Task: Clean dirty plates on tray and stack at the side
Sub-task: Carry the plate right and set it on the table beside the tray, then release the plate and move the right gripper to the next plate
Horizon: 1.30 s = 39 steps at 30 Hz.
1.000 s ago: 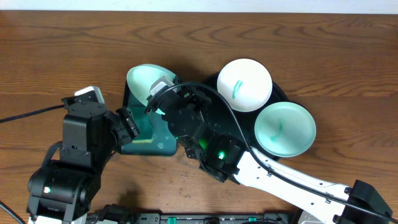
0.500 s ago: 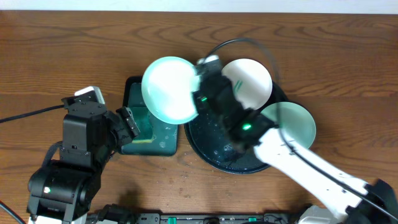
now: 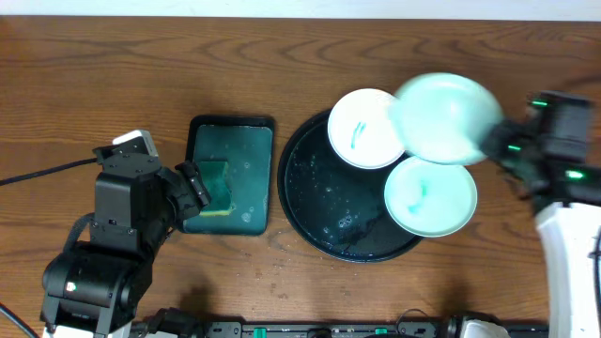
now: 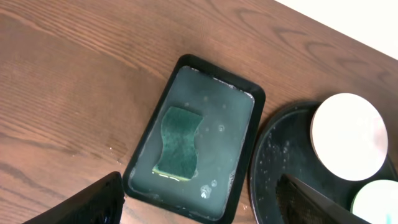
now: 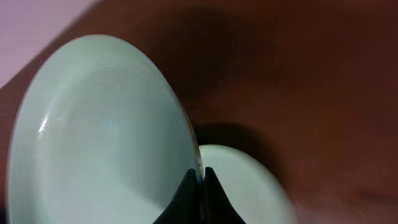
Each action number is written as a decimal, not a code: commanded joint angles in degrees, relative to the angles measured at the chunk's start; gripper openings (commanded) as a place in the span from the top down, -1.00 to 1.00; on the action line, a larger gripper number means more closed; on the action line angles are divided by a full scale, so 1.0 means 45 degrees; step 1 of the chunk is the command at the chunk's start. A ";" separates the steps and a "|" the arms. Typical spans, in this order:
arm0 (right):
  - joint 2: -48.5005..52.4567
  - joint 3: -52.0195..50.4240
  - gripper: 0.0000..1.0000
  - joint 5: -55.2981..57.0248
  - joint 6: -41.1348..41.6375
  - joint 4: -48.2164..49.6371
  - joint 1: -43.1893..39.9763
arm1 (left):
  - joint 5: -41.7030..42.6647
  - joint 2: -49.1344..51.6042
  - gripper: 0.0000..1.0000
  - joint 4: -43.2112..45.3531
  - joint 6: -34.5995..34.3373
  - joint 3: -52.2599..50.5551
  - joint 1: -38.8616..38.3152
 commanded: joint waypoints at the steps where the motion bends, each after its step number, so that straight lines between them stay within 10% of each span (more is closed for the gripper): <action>1: 0.0165 0.0131 0.98 -0.0330 0.0257 -0.0573 -0.2341 | 0.0024 0.0005 -0.58 -0.0034 0.0078 0.0248 0.0058; 10: 0.2385 0.0029 0.98 0.2463 0.0272 -0.0821 -0.5537 | 0.0024 0.0005 -0.58 -0.0034 0.0078 0.0248 0.0058; 23: 0.6188 0.0019 0.96 0.0491 -0.0408 -0.1307 -0.5498 | 0.0024 0.0005 -0.58 -0.0034 0.0078 0.0248 0.0058; 28: 0.5722 0.0029 0.24 -0.0141 -0.1515 -0.1258 -0.5066 | 0.0024 0.0005 -0.58 -0.0034 0.0078 0.0248 0.0058; 39: 0.3157 -0.0019 -0.11 -0.2832 -0.4046 -0.2176 -0.2492 | 0.0024 0.0005 -0.58 -0.0034 0.0078 0.0248 0.0058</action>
